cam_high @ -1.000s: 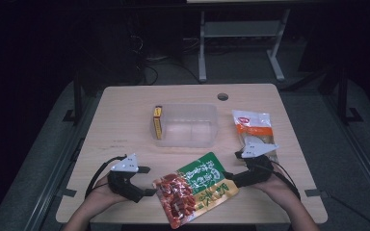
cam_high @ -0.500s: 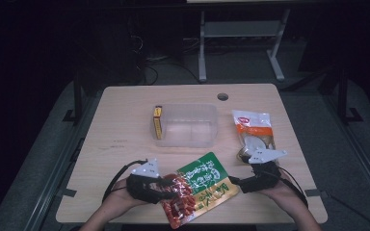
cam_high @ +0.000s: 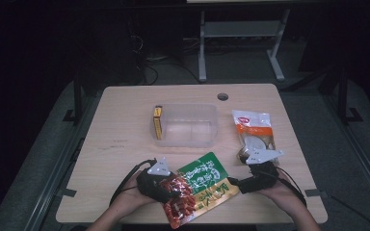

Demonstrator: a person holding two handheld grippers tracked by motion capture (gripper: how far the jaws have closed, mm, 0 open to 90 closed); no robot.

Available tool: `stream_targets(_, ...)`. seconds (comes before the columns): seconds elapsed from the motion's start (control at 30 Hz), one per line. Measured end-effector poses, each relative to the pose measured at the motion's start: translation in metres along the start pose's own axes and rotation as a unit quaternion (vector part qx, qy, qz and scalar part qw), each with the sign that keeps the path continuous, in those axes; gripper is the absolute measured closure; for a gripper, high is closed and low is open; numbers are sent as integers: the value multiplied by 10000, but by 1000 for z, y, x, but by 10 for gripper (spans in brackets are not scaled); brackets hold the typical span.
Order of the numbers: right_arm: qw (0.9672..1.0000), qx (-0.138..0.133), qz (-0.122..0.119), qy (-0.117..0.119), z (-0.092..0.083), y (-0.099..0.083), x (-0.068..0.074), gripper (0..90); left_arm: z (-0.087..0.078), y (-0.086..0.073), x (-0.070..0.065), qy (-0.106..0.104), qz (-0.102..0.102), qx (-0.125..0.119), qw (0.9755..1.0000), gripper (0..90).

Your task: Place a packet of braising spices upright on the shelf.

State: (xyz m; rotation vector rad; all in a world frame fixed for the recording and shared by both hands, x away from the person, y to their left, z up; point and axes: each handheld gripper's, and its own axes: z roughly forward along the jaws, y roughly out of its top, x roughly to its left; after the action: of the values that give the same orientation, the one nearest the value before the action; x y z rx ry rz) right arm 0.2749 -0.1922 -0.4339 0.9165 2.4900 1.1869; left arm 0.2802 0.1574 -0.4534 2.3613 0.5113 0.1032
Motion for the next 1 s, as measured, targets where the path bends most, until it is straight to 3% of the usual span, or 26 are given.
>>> stream_targets(0.1, 10000, 7, 27, -3, 0, 0, 0, 137, 5, 1, 2, 43, -145, -81, 9999, 203)
stream_targets(0.37, 10000, 37, -58, 45, 0, -1, 1, 140, 11, 1, 8, 122, -203, 29, 9997, 146)
stream_targets(0.57, 9999, 104, -100, 84, 2, -1, 2, 140, 13, -3, 11, -38, -396, -31, 9992, 144)
stream_targets(0.83, 9999, 113, -93, 71, 1, -1, 1, 141, 14, -4, 8, -33, -178, 8, 9998, 105)
stream_targets(0.97, 9999, 116, -98, 69, 1, -1, 1, 141, 13, -5, 5, 31, -142, -40, 9999, 153)
stream_targets(1.0, 9998, 129, -104, 72, 2, -1, 2, 141, 11, -6, 5, 22, -80, -28, 10000, 239)
